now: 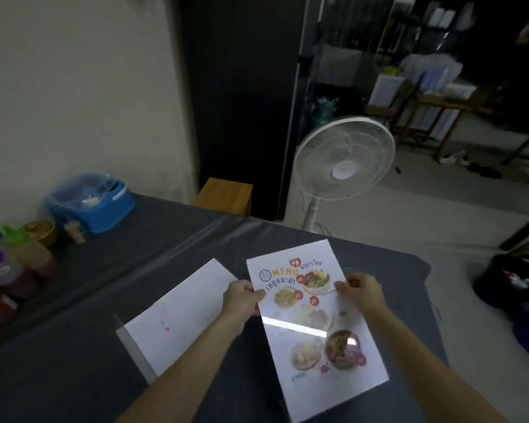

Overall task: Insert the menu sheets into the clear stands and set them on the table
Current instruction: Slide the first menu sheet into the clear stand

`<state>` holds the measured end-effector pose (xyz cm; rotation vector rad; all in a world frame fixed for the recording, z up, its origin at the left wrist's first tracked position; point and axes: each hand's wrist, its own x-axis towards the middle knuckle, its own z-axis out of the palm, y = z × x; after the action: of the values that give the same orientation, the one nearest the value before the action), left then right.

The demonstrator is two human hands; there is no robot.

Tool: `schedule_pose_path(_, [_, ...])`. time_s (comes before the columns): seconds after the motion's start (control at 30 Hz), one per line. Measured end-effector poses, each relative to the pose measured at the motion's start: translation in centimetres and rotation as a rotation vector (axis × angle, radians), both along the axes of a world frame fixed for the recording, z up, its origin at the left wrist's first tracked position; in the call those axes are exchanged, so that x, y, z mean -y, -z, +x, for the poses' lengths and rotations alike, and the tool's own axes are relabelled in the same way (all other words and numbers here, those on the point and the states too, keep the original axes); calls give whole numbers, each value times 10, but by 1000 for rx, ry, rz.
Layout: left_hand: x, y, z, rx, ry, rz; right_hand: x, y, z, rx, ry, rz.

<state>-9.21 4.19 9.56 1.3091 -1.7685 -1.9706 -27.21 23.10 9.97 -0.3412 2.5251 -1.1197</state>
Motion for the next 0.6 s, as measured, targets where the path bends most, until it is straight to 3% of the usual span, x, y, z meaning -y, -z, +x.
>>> schedule_pose_path(0.33, [-28, -47, -34, -107, 272, -508, -68, -31, 21, -136, 252, -289])
schedule_pose_path(0.6, [-41, -39, -24, -272, 303, -534, -89, -12, 50, -146, 357, -429])
